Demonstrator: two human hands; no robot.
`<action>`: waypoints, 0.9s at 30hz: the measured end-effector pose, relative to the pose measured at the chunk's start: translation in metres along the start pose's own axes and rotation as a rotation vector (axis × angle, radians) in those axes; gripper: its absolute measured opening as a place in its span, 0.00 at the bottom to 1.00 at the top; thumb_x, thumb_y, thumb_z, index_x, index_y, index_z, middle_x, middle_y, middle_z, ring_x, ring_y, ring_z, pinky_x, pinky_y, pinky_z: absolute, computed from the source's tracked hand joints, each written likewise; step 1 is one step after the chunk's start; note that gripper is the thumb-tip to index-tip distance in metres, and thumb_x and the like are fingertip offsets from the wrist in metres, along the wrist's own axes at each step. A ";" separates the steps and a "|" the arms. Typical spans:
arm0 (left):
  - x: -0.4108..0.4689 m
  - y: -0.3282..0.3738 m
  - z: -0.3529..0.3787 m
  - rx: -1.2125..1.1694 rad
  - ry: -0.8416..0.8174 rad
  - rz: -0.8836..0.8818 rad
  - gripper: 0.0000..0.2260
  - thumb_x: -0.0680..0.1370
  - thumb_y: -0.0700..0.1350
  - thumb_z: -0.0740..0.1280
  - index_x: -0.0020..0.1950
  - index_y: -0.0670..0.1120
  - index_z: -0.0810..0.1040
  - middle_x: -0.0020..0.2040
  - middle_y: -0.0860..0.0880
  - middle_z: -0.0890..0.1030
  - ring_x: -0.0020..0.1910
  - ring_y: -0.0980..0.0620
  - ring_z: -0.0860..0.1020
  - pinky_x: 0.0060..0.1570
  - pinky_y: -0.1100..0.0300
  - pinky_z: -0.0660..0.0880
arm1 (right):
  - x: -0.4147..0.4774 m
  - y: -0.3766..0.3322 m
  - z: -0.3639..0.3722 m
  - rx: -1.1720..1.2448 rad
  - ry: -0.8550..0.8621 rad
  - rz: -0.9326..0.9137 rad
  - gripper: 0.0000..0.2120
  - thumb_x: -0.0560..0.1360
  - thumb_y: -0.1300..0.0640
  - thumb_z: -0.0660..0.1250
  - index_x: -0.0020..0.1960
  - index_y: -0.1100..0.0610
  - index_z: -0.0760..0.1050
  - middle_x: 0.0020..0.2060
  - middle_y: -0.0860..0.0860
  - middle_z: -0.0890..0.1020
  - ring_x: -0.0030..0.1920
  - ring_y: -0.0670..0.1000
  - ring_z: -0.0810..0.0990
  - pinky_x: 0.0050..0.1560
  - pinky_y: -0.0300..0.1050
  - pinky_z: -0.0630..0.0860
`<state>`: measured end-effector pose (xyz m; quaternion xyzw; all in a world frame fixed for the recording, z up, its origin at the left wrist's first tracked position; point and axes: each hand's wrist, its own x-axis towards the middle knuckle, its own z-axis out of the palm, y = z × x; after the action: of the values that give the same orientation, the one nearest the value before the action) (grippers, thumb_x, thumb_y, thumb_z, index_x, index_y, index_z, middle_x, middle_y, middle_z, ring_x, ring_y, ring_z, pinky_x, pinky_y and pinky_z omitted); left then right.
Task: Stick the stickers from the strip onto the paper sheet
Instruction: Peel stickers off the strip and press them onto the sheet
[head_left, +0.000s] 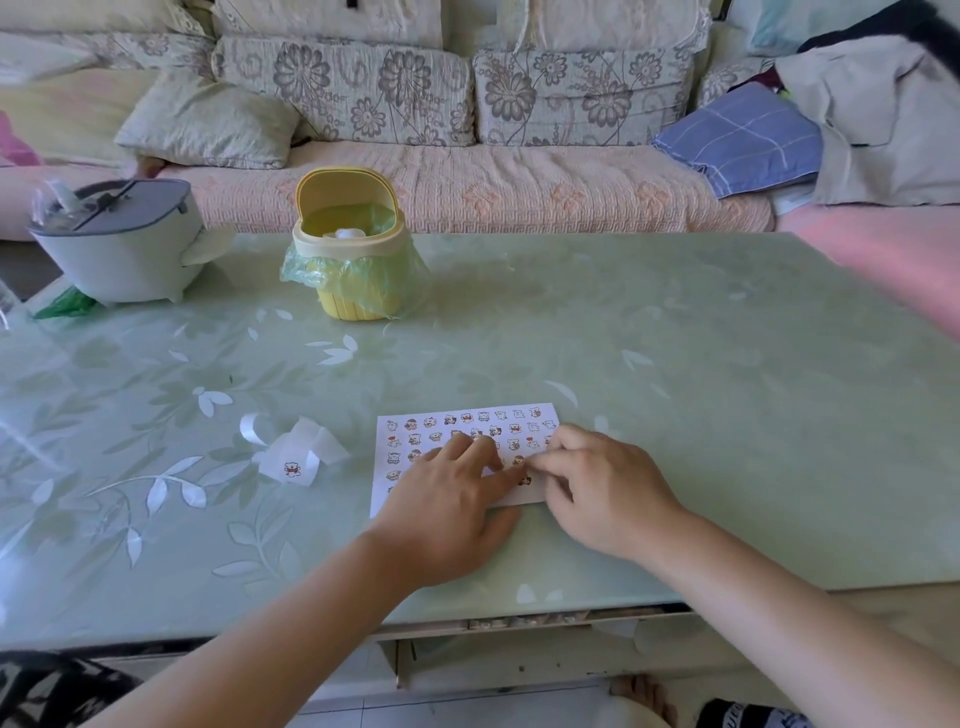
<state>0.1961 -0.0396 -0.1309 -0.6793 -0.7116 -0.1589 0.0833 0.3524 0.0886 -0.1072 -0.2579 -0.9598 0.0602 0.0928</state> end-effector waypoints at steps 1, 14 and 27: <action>0.000 0.002 -0.001 0.015 -0.003 -0.001 0.17 0.76 0.56 0.62 0.62 0.55 0.79 0.49 0.53 0.74 0.47 0.50 0.73 0.37 0.58 0.70 | -0.004 0.000 0.001 -0.009 0.027 -0.027 0.15 0.74 0.52 0.58 0.51 0.46 0.83 0.44 0.43 0.76 0.45 0.51 0.78 0.38 0.43 0.72; -0.007 -0.004 -0.008 -0.115 -0.172 -0.025 0.22 0.79 0.61 0.55 0.72 0.61 0.71 0.61 0.52 0.72 0.62 0.51 0.69 0.48 0.55 0.77 | -0.022 0.008 -0.003 -0.025 -0.035 -0.159 0.18 0.70 0.49 0.63 0.57 0.42 0.82 0.54 0.46 0.81 0.50 0.53 0.78 0.51 0.52 0.74; -0.021 -0.020 -0.009 -0.067 -0.338 -0.082 0.33 0.78 0.69 0.43 0.80 0.57 0.44 0.79 0.60 0.40 0.76 0.63 0.34 0.76 0.58 0.36 | -0.019 0.002 0.004 -0.085 -0.254 -0.217 0.37 0.78 0.33 0.45 0.82 0.48 0.45 0.81 0.48 0.41 0.80 0.48 0.37 0.78 0.52 0.40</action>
<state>0.1766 -0.0632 -0.1321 -0.6693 -0.7368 -0.0694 -0.0665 0.3686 0.0807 -0.1147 -0.1470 -0.9877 0.0412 -0.0345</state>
